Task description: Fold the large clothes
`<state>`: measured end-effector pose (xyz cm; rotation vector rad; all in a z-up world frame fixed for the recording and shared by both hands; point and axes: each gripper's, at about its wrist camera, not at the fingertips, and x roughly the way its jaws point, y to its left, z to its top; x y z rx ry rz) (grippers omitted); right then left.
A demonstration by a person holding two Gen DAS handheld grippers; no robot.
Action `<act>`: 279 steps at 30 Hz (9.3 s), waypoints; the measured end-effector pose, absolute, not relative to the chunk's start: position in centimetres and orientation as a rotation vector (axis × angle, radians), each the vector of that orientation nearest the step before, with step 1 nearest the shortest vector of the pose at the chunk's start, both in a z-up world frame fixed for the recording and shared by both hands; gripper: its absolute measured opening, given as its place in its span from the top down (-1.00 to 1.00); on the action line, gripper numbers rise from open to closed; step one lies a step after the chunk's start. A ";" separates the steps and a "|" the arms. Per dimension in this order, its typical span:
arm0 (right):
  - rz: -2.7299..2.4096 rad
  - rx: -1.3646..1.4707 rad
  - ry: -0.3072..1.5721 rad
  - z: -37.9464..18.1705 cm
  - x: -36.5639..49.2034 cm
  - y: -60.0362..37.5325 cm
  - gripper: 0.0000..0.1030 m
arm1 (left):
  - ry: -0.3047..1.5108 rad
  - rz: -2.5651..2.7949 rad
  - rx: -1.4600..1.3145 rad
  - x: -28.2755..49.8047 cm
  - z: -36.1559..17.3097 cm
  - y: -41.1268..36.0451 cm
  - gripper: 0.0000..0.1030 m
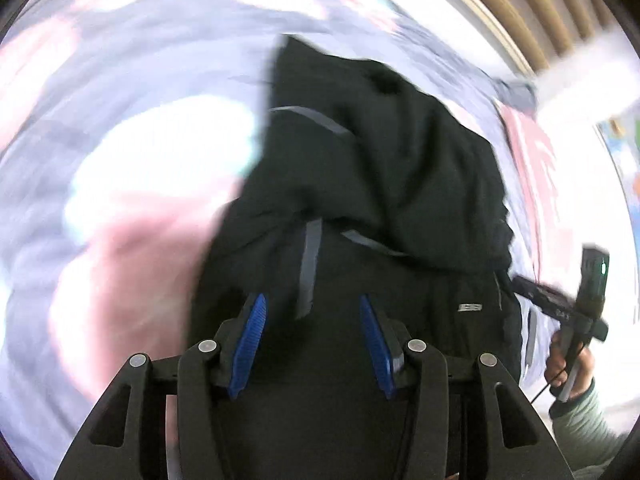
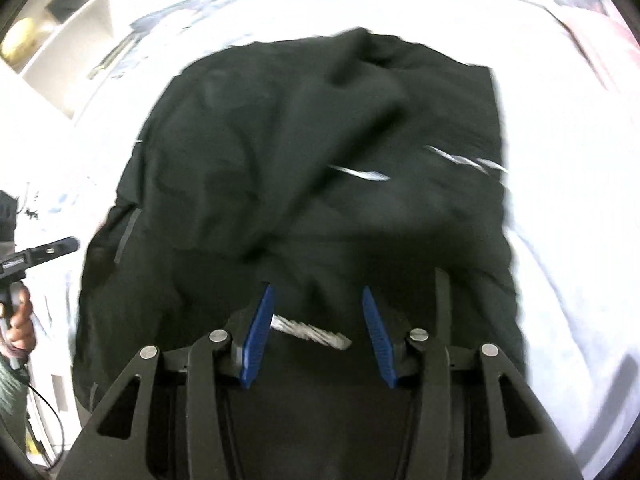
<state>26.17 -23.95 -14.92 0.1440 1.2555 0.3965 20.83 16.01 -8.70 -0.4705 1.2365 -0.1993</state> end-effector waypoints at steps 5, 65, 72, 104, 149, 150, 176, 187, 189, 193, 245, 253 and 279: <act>0.291 0.226 1.323 -16.3 24.4 -29.4 0.03 | 1.252 -0.096 -0.622 15.0 -10.3 23.1 0.02; 0.429 0.584 1.587 -20.7 6.0 -36.1 0.69 | 1.368 -0.478 -0.814 11.4 -13.3 9.3 0.81; 0.490 0.685 1.315 -12.1 11.8 -38.4 0.69 | 1.153 -0.585 -0.881 16.0 -6.7 9.9 0.80; 0.224 0.711 1.193 -13.5 46.7 -37.7 0.67 | 1.124 -0.325 -0.996 48.9 -10.9 13.8 0.70; 0.377 0.293 1.279 -20.5 54.5 -36.4 0.13 | 1.253 -0.354 -0.707 54.5 -16.6 15.9 -0.53; 0.403 0.298 1.281 -20.8 54.6 -35.8 0.39 | 1.237 -0.363 -0.716 54.5 -16.8 15.8 -0.38; 0.071 0.118 1.312 -23.7 58.4 -33.7 0.71 | 1.220 -0.091 -0.649 58.1 -19.1 15.1 0.76; 0.110 0.209 1.138 -12.9 53.1 -36.3 0.32 | 1.069 -0.169 -0.524 53.5 -8.4 16.8 0.29; 0.147 0.195 1.096 -10.1 50.4 -35.4 0.21 | 1.018 -0.171 -0.511 51.4 -5.5 17.1 0.23; 0.295 0.224 1.065 -7.3 45.3 -31.0 -0.11 | 0.945 -0.254 -0.461 47.2 -1.3 14.2 0.08; 0.371 0.071 1.284 -19.0 37.8 -21.0 -0.07 | 1.302 -0.399 -0.344 39.7 -13.6 0.5 -0.15; 0.339 0.186 1.332 -17.1 38.1 -22.3 -0.08 | 1.258 -0.338 -0.279 39.2 -10.6 0.2 -0.15; 0.063 0.358 1.197 -12.9 37.4 -37.7 -0.19 | 1.087 -0.104 -0.427 38.7 -4.9 11.7 -0.16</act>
